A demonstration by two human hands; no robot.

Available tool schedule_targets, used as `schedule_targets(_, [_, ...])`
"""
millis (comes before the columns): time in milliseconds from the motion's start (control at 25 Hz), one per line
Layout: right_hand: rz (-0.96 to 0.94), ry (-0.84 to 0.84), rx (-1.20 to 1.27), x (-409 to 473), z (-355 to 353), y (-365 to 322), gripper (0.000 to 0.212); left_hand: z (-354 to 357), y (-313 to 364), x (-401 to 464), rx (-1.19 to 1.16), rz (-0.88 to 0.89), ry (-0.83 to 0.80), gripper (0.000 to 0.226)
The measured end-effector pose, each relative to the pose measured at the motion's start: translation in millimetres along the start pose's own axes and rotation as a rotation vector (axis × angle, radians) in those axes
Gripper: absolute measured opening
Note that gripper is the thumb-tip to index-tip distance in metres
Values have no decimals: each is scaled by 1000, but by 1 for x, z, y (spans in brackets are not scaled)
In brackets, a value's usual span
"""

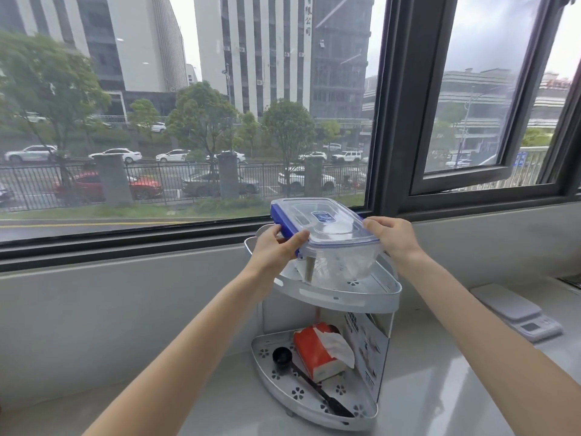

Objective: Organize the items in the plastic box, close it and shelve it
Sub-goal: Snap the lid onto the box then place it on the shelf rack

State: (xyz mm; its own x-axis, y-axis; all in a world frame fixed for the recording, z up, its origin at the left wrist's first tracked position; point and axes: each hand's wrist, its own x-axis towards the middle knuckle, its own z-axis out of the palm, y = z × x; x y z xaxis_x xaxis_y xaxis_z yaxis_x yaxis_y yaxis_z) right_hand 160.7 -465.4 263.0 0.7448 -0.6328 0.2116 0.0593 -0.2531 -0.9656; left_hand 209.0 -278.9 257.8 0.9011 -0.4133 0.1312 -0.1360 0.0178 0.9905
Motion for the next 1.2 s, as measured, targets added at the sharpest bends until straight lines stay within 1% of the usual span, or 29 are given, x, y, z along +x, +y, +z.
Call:
schedule_targets(120, [-10,-18,-4,5,-3,0,24,3,-1,2,4,-3,16,45])
schedule_targets(240, [-28,-57,-79,8,-10,0,27,11,-2,0,25,-21,32,45])
schedule_targets(360, [-52,-85,-160,10,-17,0,30,22,-6,-5,25,-55,45,60])
schedule_targets(640, [-111,-150,-315,20,-20,5,33,24,-10,-7,65,-85,66,65])
schedule_targets(880, [-100,-184,-365,24,-18,4,35,26,-13,-3,21,-90,69,70])
schedule_targets(1040, [-112,-164,-370,28,-16,6,34,25,-14,-1,0,-100,60,80])
schedule_targets(1120, [-100,-151,-356,29,-14,9,34,24,-15,1,-6,-105,51,81])
schedule_targets(1200, [-78,-142,-352,28,-13,10,33,23,-16,2,38,-100,43,81])
